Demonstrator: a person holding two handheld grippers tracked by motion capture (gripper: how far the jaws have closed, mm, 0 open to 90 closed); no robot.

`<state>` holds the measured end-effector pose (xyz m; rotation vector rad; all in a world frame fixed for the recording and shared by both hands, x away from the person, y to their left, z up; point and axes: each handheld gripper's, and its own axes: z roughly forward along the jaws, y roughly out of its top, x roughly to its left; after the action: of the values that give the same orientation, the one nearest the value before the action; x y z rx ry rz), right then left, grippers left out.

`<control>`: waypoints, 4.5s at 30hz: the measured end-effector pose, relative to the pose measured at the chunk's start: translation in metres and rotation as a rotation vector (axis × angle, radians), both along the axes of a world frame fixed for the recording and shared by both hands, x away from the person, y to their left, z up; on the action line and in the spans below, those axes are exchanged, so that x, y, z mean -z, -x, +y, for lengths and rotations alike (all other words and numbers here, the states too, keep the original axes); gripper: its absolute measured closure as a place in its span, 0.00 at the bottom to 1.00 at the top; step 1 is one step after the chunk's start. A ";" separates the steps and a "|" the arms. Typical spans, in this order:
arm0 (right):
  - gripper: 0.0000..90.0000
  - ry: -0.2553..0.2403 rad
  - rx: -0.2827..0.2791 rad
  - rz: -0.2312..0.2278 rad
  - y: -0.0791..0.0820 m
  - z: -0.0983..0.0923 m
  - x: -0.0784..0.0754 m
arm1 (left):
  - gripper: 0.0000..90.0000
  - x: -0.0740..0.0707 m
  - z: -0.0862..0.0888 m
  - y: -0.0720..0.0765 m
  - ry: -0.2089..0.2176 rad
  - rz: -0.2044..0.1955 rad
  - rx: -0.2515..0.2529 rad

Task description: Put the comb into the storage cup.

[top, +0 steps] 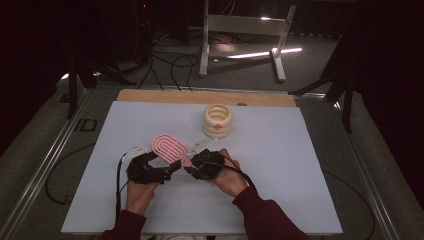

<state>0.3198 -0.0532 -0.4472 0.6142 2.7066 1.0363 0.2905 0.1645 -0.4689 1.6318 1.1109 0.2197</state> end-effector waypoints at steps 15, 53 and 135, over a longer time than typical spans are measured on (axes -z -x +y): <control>0.77 -0.011 -0.007 -0.021 0.004 0.004 0.001 | 0.24 -0.002 -0.008 -0.003 0.006 0.041 -0.019; 0.76 -0.068 0.002 -0.055 0.007 0.002 0.005 | 0.71 -0.020 -0.013 0.002 0.149 -0.043 0.053; 0.10 -0.483 0.442 -0.326 0.041 -0.197 0.017 | 0.71 -0.070 0.020 -0.013 0.091 -0.111 -0.021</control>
<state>0.2784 -0.2499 -0.4647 0.9647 1.9240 1.5041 0.3035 0.1845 -0.3989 1.5094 1.0398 0.2661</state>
